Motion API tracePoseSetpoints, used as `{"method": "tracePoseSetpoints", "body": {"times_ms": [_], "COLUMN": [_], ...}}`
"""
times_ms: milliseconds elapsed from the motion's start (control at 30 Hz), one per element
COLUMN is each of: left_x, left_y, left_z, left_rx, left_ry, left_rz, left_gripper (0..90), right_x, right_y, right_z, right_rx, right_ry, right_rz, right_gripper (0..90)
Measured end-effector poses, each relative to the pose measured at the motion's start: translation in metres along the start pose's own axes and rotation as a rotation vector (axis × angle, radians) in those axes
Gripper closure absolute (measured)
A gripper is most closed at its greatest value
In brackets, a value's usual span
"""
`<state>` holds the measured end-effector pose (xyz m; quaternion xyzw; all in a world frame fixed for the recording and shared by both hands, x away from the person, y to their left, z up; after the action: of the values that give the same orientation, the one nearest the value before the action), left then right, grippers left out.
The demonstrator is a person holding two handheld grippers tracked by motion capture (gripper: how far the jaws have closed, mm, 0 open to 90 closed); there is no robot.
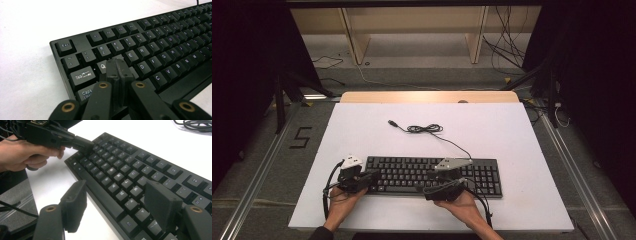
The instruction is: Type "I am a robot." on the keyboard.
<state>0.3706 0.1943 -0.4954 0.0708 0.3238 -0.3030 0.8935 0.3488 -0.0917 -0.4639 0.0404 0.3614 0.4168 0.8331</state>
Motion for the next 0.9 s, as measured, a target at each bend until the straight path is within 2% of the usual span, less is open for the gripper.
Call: {"method": "tracePoseSetpoints", "body": {"times_ms": [567, 900], "left_x": [0.0023, -0.0029], "left_y": [-0.0008, -0.0007], "left_z": [-0.0017, 0.0017], "left_rx": [0.010, -0.001], "left_ry": [0.017, -0.006], "left_rz": [-0.004, -0.007], "left_gripper": [89.0, 87.0], "right_x": [-0.0010, -0.0015], "right_y": [0.0013, 0.0012], "right_z": [-0.0007, -0.0002], "right_rx": [-0.005, -0.004], "right_ry": [-0.001, -0.005], "right_rz": [0.002, 0.001], "right_gripper": [35.6, 35.4]}}
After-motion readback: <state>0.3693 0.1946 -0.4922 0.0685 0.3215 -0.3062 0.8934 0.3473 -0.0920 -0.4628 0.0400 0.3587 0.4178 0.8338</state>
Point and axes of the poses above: each handheld gripper's, and its own axes: x roughly forward along the jaws, z roughly out of its top, y roughly to its left, the point moved 2 cm from there along x, roughly forward along the jaws, and after that the axes turned 9 degrees about x, right-handed, at the moved point
